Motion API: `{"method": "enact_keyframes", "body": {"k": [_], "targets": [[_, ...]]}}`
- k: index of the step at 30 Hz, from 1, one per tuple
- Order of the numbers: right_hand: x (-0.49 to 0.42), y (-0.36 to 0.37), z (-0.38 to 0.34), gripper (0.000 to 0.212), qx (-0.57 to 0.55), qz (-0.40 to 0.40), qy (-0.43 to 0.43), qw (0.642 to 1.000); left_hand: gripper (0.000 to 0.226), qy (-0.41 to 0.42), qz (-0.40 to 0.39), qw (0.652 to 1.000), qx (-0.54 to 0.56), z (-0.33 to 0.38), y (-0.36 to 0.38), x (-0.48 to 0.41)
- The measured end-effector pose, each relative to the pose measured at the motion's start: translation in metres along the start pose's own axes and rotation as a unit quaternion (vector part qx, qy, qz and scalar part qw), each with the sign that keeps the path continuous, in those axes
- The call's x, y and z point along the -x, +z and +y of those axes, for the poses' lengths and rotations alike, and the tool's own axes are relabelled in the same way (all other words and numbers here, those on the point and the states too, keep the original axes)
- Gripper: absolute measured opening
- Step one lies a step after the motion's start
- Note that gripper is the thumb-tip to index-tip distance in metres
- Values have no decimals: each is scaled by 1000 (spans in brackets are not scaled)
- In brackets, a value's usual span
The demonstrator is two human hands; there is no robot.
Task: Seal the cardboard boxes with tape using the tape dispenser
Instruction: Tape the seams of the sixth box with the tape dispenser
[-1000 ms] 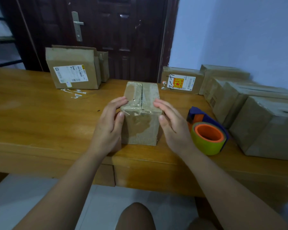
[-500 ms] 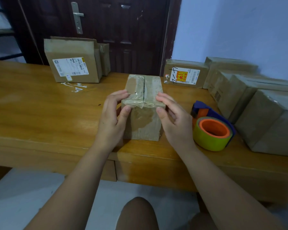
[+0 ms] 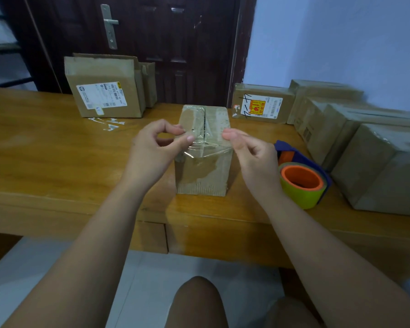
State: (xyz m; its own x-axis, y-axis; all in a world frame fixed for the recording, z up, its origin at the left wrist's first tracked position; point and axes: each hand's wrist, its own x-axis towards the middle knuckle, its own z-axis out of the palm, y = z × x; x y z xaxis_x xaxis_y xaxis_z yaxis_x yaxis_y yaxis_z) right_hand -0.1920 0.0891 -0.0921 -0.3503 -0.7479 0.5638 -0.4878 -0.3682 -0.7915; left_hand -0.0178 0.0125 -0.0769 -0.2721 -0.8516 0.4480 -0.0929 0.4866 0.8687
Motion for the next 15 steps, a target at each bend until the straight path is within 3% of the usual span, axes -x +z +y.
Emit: {"method": "enact_keyframes", "body": {"k": [7, 11, 15], "targets": [[4, -2, 2, 27, -14, -33, 2, 999, 29, 81, -28, 994, -75, -6, -6, 1], [5, -6, 1, 33, -13, -61, 16, 998, 29, 118, -12, 990, -79, -12, -2, 4], [6, -3, -1, 33, -5, -39, 29, 999, 27, 132, 18, 987, -89, -15, 1, 7]]}}
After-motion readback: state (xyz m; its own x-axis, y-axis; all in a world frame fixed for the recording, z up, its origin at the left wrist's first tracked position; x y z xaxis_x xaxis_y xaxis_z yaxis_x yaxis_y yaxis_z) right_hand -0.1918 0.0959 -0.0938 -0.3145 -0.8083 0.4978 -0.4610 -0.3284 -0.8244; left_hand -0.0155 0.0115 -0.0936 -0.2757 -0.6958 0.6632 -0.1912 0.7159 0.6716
